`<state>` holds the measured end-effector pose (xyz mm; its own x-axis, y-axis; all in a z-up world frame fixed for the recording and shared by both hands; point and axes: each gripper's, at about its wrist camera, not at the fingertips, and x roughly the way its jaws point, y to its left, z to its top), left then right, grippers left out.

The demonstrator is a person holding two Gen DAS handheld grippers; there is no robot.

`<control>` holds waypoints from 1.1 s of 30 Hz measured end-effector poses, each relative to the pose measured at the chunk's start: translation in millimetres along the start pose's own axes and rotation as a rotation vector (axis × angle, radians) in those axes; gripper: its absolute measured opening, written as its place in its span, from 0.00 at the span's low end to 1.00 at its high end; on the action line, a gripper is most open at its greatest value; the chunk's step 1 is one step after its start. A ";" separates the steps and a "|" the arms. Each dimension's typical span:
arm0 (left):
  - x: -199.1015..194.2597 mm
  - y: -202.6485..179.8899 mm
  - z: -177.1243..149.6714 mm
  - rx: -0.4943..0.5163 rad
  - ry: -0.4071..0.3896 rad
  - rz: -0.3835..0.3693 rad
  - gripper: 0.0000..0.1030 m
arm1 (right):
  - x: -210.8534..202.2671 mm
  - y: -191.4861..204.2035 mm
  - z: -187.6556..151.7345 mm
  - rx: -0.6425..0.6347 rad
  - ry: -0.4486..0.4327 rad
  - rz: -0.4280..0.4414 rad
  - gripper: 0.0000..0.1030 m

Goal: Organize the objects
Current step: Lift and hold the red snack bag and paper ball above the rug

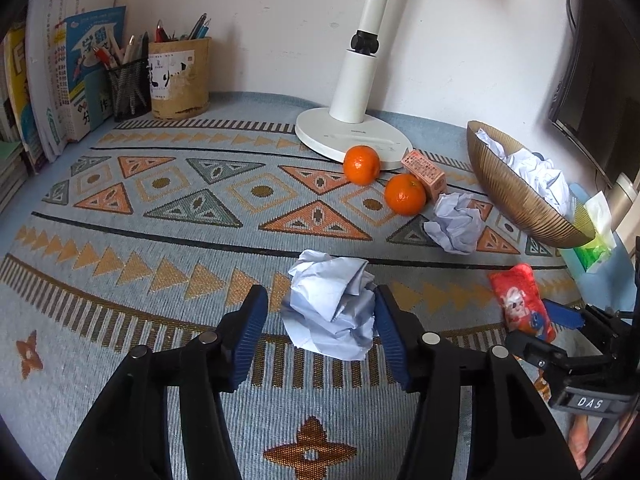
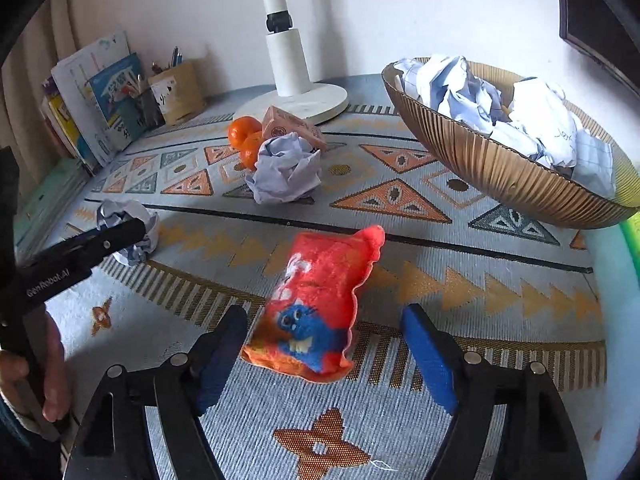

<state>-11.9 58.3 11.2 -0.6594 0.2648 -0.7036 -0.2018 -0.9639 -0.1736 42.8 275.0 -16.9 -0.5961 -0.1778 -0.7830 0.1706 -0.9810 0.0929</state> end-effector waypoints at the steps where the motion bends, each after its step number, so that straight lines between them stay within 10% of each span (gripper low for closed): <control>1: 0.1 -0.2 0.1 0.000 0.001 0.003 0.52 | 0.5 1.3 -0.3 -0.005 0.001 -0.008 0.76; 28: 12.4 -15.3 -2.9 0.060 0.074 0.042 0.65 | 5.8 20.0 -3.3 -0.083 0.008 -0.039 0.76; 33: 12.2 -15.0 -3.0 0.059 0.072 0.050 0.65 | 3.3 34.3 -5.8 -0.166 -0.019 -0.072 0.62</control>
<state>-14.6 75.9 3.1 -0.6167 0.2119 -0.7582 -0.2140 -0.9719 -0.0976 51.2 241.2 -20.0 -0.6260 -0.1103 -0.7720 0.2531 -0.9651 -0.0673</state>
